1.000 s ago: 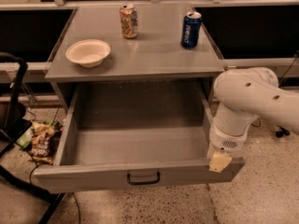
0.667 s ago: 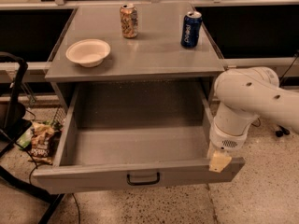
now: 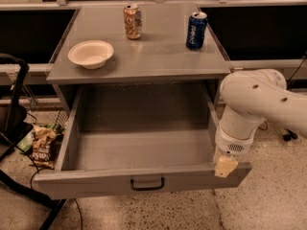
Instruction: Open top drawer
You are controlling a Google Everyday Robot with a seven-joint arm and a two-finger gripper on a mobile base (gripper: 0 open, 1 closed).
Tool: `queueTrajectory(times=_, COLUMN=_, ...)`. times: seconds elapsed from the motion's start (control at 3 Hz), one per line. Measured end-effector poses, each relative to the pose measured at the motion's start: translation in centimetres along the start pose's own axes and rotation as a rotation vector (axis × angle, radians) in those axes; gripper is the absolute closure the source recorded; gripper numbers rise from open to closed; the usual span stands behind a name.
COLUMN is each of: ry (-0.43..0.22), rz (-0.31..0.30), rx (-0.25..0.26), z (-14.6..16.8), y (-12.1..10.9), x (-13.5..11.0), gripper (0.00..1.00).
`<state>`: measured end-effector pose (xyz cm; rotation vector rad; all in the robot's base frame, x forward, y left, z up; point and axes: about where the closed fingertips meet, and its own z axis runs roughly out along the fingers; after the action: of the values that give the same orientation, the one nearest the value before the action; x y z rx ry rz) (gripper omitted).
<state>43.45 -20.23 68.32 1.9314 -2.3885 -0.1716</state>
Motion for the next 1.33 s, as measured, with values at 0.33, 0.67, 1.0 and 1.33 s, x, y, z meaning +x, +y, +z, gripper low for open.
queueTrajectory(times=0.33, ry=0.0, rz=0.0, rx=0.0, z=0.0, y=0.0, x=0.0, gripper=0.01)
queueTrajectory(times=0.67, ry=0.0, rz=0.0, rx=0.0, z=0.0, y=0.0, x=0.0, gripper=0.0)
queueTrajectory(times=1.0, ry=-0.012, rz=-0.01, rx=0.062, z=-4.4, y=0.8, x=0.0, gripper=0.0)
queueTrajectory(times=1.33, ry=-0.051, rz=-0.06, rx=0.178, z=-12.1, y=3.0, x=0.0, gripper=0.0)
